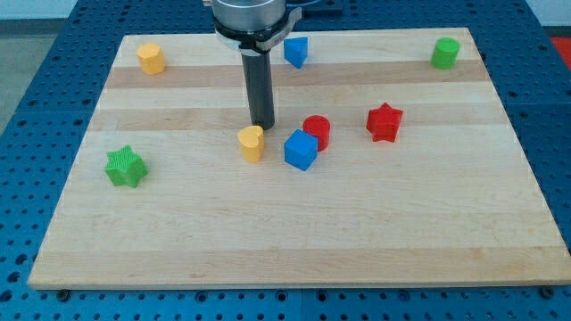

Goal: Place the red blocks in a horizontal line

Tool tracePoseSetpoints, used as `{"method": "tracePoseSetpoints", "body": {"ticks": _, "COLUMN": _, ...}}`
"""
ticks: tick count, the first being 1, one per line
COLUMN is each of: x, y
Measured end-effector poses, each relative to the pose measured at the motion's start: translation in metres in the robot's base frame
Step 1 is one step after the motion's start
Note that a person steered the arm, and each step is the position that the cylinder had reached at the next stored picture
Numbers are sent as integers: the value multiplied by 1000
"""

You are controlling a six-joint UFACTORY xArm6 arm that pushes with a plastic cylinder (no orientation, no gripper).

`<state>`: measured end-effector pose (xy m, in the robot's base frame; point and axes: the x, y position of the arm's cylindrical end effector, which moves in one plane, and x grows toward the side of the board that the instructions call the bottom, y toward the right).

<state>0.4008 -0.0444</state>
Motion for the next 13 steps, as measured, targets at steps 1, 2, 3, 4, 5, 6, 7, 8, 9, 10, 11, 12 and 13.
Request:
{"method": "tracePoseSetpoints", "body": {"ticks": 1, "x": -21, "y": 8}}
{"method": "tracePoseSetpoints", "body": {"ticks": 2, "x": -59, "y": 20}}
{"method": "tracePoseSetpoints", "body": {"ticks": 3, "x": -28, "y": 56}}
{"method": "tracePoseSetpoints", "body": {"ticks": 4, "x": -12, "y": 72}}
{"method": "tracePoseSetpoints", "body": {"ticks": 5, "x": 2, "y": 86}}
{"method": "tracePoseSetpoints", "body": {"ticks": 6, "x": 26, "y": 112}}
{"method": "tracePoseSetpoints", "body": {"ticks": 7, "x": 11, "y": 112}}
{"method": "tracePoseSetpoints", "body": {"ticks": 8, "x": -8, "y": 112}}
{"method": "tracePoseSetpoints", "body": {"ticks": 9, "x": 5, "y": 136}}
{"method": "tracePoseSetpoints", "body": {"ticks": 10, "x": 27, "y": 160}}
{"method": "tracePoseSetpoints", "body": {"ticks": 11, "x": 47, "y": 190}}
{"method": "tracePoseSetpoints", "body": {"ticks": 12, "x": 47, "y": 192}}
{"method": "tracePoseSetpoints", "body": {"ticks": 13, "x": 47, "y": 169}}
